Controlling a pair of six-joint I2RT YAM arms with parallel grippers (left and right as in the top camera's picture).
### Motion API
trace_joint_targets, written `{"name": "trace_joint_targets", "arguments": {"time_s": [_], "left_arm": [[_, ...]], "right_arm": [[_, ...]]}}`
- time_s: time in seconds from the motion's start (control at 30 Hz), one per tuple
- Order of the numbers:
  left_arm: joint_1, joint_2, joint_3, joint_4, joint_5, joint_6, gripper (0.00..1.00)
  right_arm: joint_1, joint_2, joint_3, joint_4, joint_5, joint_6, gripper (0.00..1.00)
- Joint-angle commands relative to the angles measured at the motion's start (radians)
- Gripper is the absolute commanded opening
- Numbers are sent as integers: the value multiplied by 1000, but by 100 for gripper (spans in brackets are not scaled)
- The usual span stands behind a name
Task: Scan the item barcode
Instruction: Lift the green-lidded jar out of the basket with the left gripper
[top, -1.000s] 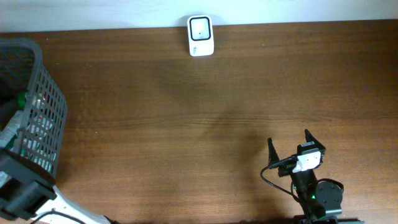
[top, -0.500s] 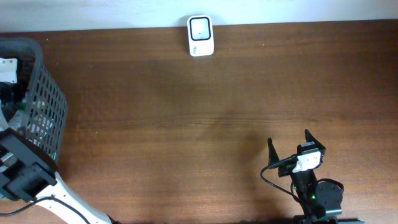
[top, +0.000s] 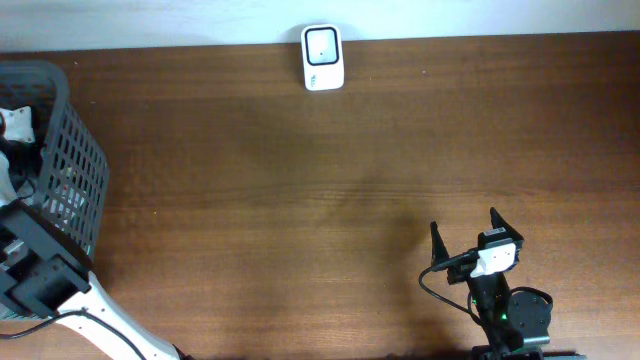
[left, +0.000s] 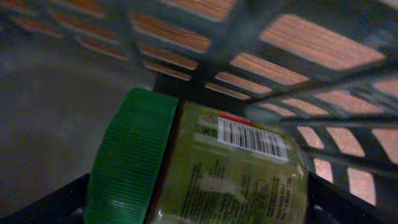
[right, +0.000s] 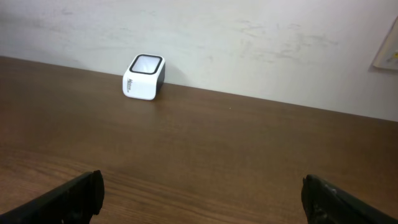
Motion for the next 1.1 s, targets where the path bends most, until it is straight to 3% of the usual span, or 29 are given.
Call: {"name": "trace_joint_targets", "arguments": {"time_s": [0.0,0.17,0.3,0.37,0.53,0.67,1.07], "left_arm": [[-6,24,-5,-6,-3,-110,99],[-6,24,-5,-51,-3,-108,96],[-10,24,-5,-32,-3,70,98],[-10,24,-5,-21,-2,92,98],[-10,24,-5,2,0,92,75],[-10,11,5,2,1,90,73],[-10,-443,7,2,-22,-125,72]], "right_arm": [[1,-4,-7,-3,8,-10,98],[1,-4,-7,-3,8,-10,98],[1,-4,-7,-3,8,-10,98],[1,-4,-7,-3,8,-10,98],[1,-4,-7,-3,8,-10,98],[1,-4,-7,-3,8,-10,98],[1,-4,-7,-3,8,-10,98]]}}
